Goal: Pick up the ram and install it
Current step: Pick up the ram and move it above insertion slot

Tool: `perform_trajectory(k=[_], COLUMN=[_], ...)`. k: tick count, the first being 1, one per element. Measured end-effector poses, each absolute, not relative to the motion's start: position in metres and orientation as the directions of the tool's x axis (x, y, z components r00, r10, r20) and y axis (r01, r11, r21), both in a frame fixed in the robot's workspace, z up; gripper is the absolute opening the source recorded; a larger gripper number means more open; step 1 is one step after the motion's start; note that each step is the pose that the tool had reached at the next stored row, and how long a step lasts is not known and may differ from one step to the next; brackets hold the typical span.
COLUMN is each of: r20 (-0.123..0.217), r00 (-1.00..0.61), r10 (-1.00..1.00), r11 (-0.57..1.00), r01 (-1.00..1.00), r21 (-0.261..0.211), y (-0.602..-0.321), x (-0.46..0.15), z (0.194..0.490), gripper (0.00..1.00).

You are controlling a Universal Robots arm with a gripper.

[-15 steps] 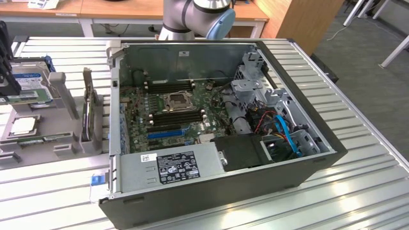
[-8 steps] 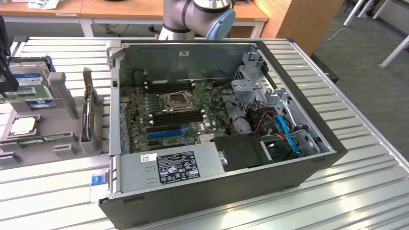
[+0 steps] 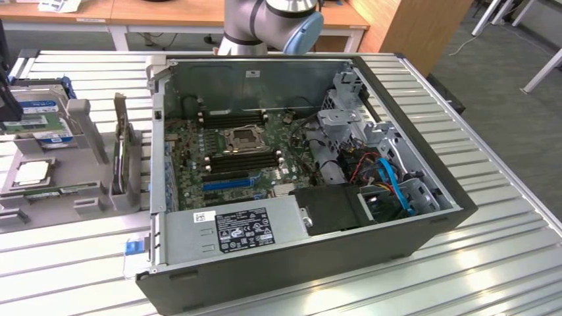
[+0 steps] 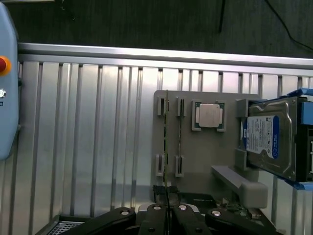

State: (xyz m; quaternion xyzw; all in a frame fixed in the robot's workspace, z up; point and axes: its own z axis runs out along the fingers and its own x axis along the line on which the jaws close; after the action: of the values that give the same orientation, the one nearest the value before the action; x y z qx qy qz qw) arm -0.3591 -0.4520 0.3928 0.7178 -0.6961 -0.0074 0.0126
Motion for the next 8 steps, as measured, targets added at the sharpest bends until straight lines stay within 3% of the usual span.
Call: perform_trajectory(k=[8], r20=[0.007], r00=[0.031], r10=[-1.0], r11=[-0.031], r01=[-0.999], r21=[0.028], y=[-0.452], x=[-0.3587], z=[0.4006], gripper=[0.12])
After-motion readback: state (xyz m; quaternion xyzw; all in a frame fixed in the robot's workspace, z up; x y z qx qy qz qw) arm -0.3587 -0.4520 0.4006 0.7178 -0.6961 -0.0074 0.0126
